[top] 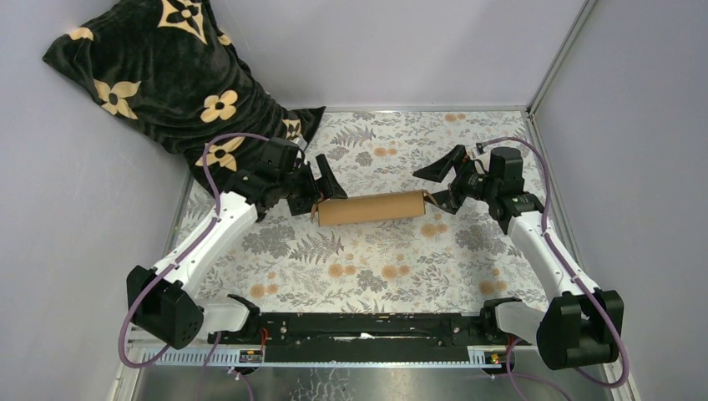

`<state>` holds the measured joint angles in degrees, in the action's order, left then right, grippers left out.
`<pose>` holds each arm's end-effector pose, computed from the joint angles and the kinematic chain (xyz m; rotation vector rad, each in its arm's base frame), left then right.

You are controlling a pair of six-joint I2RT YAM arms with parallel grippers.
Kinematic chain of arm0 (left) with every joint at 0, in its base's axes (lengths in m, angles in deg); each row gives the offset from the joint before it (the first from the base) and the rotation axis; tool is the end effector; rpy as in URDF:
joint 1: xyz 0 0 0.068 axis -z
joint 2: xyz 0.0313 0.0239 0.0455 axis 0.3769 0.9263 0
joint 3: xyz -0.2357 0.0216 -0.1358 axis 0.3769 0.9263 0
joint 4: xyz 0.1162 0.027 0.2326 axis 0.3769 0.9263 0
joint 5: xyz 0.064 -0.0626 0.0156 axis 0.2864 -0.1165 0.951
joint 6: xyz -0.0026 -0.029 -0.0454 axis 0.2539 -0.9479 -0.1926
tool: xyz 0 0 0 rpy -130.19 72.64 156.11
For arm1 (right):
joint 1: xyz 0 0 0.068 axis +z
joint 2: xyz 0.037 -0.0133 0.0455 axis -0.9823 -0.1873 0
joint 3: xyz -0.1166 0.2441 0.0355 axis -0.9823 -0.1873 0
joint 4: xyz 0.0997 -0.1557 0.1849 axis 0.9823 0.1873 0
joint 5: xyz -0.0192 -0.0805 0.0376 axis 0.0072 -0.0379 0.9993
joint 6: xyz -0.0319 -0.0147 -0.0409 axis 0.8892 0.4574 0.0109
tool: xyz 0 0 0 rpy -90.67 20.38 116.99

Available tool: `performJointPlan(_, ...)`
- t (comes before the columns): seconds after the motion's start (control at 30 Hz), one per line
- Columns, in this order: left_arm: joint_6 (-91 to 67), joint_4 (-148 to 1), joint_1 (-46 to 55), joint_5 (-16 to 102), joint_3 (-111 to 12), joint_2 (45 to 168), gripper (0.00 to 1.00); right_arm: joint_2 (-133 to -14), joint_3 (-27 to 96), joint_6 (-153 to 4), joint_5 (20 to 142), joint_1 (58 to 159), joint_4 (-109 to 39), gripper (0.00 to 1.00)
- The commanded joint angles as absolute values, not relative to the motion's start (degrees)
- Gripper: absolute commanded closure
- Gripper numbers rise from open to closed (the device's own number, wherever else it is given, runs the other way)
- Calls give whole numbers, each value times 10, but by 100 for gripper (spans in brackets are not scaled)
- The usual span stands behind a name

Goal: Fold the paper box

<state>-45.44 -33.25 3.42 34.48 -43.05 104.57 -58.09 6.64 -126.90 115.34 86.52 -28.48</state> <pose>0.2400 -0.1263 0.3140 -0.2695 2.5254 -0.8946 0.2492 0.0557 0.2926 0.4747 2.1547 1.4323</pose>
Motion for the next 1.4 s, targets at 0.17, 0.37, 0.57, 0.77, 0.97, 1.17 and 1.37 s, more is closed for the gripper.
performJointPlan(0.17,-483,-389,29,219,-469,1077,1,-607,71,-1347,1275,883,-375,0)
performJointPlan(0.37,-486,-390,15,198,-495,1091,2,-616,76,-1366,1274,883,-394,0)
performJointPlan(0.57,-494,-391,-3,181,-520,1089,2,-618,87,-1373,1276,882,-397,0)
performJointPlan(0.77,-512,-392,-17,164,-529,1090,2,-618,83,-1386,1285,874,-406,0)
performJointPlan(0.97,-532,-395,-28,162,-518,1094,2,-617,70,-1408,1294,863,-429,0)
performJointPlan(1.17,-543,-402,-29,160,-511,1094,2,-612,57,-1423,1302,853,-439,0)
performJointPlan(1.37,-549,-409,-33,156,-507,1101,2,-605,24,-1444,1304,845,-466,0)
